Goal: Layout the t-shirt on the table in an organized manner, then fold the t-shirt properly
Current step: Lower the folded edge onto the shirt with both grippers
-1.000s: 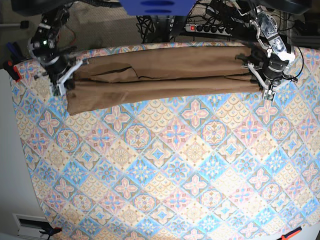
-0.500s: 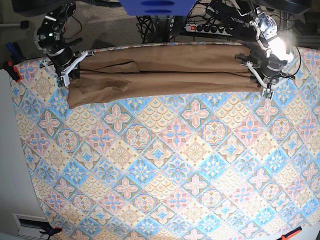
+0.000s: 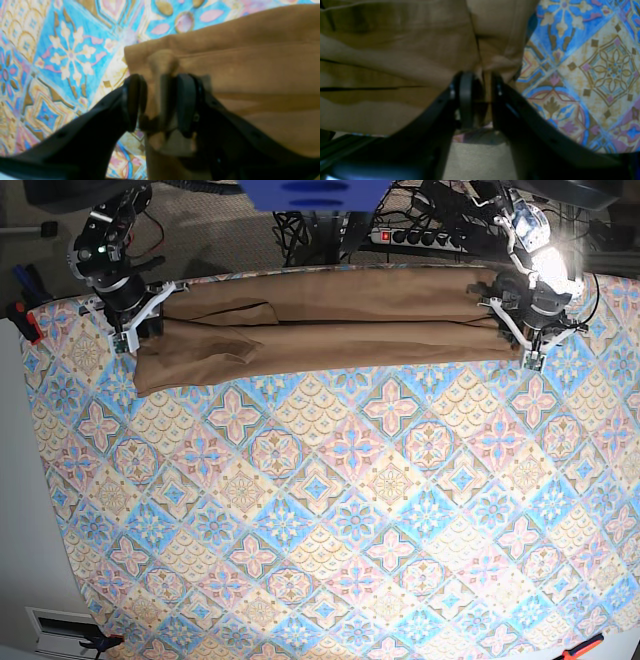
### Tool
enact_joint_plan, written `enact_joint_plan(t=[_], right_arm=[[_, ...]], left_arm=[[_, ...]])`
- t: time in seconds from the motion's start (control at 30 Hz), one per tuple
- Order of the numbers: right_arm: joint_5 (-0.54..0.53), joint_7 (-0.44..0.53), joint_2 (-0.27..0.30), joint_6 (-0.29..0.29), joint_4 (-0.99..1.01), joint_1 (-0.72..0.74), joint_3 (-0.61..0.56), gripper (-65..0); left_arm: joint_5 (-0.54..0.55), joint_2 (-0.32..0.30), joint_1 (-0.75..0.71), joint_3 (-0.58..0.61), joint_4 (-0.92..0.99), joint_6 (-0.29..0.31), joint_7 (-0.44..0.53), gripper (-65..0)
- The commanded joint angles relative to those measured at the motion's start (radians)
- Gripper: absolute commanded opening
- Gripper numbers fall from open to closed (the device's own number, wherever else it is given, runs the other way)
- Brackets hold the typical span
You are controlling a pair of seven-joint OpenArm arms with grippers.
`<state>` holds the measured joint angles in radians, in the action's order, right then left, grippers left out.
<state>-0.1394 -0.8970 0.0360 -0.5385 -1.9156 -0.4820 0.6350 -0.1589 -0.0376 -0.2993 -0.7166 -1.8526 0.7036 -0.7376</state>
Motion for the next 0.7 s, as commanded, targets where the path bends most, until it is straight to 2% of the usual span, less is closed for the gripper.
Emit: enact_joint_plan(t=[0.0, 0.13, 0.33, 0.4, 0.57, 0.67], right_arm=[[-0.009, 0.016, 0.009, 0.001, -0.014, -0.001, 0.004, -51.6], [-0.009, 0.016, 0.008, 0.001, -0.014, -0.001, 0.003, -51.0], [-0.009, 0.016, 0.003, 0.001, -0.012, -0.001, 0.003, -50.9], [-0.009, 0.016, 0.003, 0.001, -0.012, -0.001, 0.003, -50.9], [-0.009, 0.016, 0.003, 0.001, -0.011, -0.001, 0.001, -50.8], [-0.009, 0.016, 0.003, 0.001, -0.011, -0.001, 0.001, -50.8]], left_arm=[[0.005, 0.012, 0.004, -0.033, -0.045, -0.005, 0.013, -40.0], [0.005, 0.074, 0.041, -0.105, -0.092, -0.005, 0.013, -39.9], [0.04, 0.091, 0.047, -0.111, -0.117, -0.005, 0.013, -39.4], [0.103, 0.094, 0.042, -0.128, -0.14, -0.005, 0.011, -35.6], [0.344, 0.124, 0.03, -0.271, -0.163, -0.005, 0.01, -18.8], [0.47, 0.12, 0.015, -0.334, -0.161, -0.005, -0.064, -17.9]])
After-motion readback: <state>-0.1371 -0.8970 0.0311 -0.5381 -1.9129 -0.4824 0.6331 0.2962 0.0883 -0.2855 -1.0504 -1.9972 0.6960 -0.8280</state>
